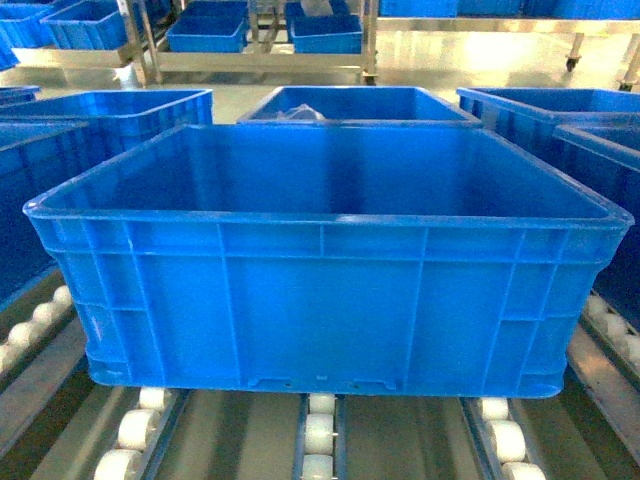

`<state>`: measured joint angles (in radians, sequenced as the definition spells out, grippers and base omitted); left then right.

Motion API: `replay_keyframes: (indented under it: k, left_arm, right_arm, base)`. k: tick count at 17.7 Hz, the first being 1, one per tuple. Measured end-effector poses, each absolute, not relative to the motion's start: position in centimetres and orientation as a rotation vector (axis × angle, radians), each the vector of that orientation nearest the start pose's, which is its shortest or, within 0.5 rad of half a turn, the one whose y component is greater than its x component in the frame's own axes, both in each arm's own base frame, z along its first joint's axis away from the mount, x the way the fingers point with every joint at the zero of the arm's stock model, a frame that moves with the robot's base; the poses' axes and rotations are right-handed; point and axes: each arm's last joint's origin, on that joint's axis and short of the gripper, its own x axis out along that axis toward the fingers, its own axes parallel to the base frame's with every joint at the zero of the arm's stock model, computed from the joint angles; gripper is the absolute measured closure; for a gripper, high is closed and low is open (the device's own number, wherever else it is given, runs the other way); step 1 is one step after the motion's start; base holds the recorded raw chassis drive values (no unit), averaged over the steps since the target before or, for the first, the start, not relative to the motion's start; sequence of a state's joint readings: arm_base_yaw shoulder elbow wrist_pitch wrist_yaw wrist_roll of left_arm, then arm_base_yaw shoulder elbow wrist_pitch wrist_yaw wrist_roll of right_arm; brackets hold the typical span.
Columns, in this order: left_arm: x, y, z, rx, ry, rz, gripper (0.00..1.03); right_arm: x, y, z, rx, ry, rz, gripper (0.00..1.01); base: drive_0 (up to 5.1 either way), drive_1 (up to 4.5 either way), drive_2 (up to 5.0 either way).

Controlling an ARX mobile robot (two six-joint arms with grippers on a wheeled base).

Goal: Place box next to blue box on left shelf

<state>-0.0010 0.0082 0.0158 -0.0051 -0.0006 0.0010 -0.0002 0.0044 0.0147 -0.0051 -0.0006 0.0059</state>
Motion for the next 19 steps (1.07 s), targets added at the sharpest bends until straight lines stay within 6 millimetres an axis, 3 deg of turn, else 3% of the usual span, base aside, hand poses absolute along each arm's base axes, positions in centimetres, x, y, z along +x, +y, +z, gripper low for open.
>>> replay_keyframes:
  k: [19]
  left_arm:
    - [9.72,-0.01,16.78,0.001,-0.002,0.0,0.05]
  right_arm:
    - [9.71,0.0,16.77,0.006,-0.006,0.0,0.03]
  base:
    - [0.0,0.0,0.0]
